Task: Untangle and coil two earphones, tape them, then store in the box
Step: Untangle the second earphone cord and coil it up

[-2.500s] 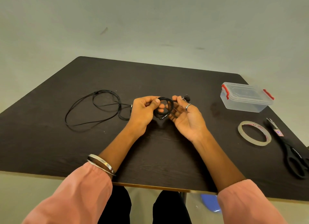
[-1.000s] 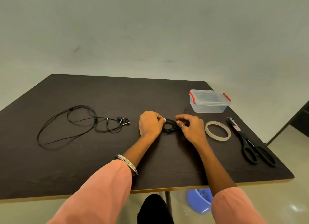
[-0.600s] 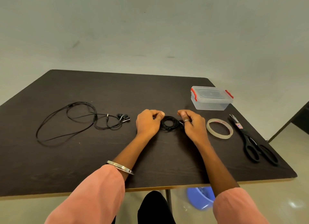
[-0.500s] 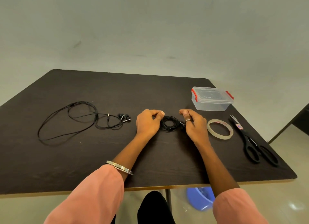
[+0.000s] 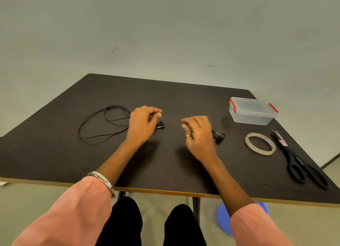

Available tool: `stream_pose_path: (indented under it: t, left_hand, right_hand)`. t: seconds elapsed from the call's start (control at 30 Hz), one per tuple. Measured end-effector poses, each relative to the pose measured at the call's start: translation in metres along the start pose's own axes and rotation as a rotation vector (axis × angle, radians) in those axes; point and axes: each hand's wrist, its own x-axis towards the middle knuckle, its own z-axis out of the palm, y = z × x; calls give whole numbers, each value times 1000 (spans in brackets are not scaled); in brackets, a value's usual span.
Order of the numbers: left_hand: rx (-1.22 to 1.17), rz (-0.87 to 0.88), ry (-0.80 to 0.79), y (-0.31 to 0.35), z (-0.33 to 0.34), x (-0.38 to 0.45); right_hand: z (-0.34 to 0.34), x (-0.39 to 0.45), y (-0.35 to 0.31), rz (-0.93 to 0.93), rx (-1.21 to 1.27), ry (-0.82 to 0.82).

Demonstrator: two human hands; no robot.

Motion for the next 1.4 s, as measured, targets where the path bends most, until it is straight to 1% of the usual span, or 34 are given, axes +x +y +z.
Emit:
stream_pose_path:
  t: [0.07, 0.17, 0.2, 0.27, 0.33, 0.43, 0.5, 0.53, 0.6, 0.7, 0.73, 0.8, 0.87, 0.9, 0.93, 1.0, 1.07, 1.13, 1.2, 1.23, 1.27, 1.3, 1.4]
  left_hand:
    - [175, -20, -40, -23, -18, 3]
    - [293, -68, -88, -47, -40, 0]
    - [322, -63, -108, -54, -45, -3]
    - [381, -61, -159, -60, -48, -9]
    - [393, -58, -183, -61, -49, -13]
    - [402, -27, -241, -62, -48, -14]
    - [410, 1, -280, -62, -49, -14]
    - [403, 12, -268, -63, -49, -14]
    - [392, 30, -209, -64, -48, -16]
    - [387, -4, -154, -66, -46, -16]
    - [366, -31, -135, -66, -46, -15]
    - [271, -110, -91, -63, -47, -14]
    - [167, -152, -19, -62, -50, -14]
    - [127, -155, 29, -62, -52, -14]
    - [90, -155, 75, -64, -53, -15]
    - [39, -151, 126, -68, -54, -16]
    - [38, -109, 126, -68, -54, -17]
    - [67, -31, 87, -66, -53, -18]
    - [73, 40, 38, -64, -53, -19]
    - [62, 64, 27, -63, -53, -19]
    - [46, 77, 26, -63, -53, -19]
    - [31, 80, 32, -63, -53, -19]
    - [35, 78, 14, -61, -54, -20]
  right_hand:
    - [20, 7, -17, -39, 20, -160]
    - [47, 19, -38, -44, -8, -426]
    - [56, 22, -43, -39, -45, -482]
    - [70, 25, -48, -6, -99, -534]
    - [75, 24, -48, 17, -93, -493]
    - [77, 21, -41, -19, -73, -356]
    - [76, 20, -40, 29, 49, -293]
    - [74, 20, -40, 79, 128, -255]
    - [69, 22, -41, 192, 237, -130]
    - [66, 26, -36, 408, 326, 90]
    - [66, 27, -36, 485, 350, 136]
    - [67, 29, -35, 615, 426, 162]
    - [67, 29, -36, 677, 489, 127]
    - [66, 28, -37, 657, 478, 109]
    - [67, 28, -39, 597, 417, 97]
    - [67, 27, -42, 416, 269, 74]
    - [64, 25, -47, 218, 229, 20]
    - [62, 23, -54, 63, 258, -116]
    - [63, 21, -59, -10, 239, -291]
    - [66, 20, -60, -23, 210, -337]
    - [68, 19, -59, -38, 178, -334]
    - [69, 20, -58, -53, 167, -294]
    - [70, 22, -52, -29, 261, -99]
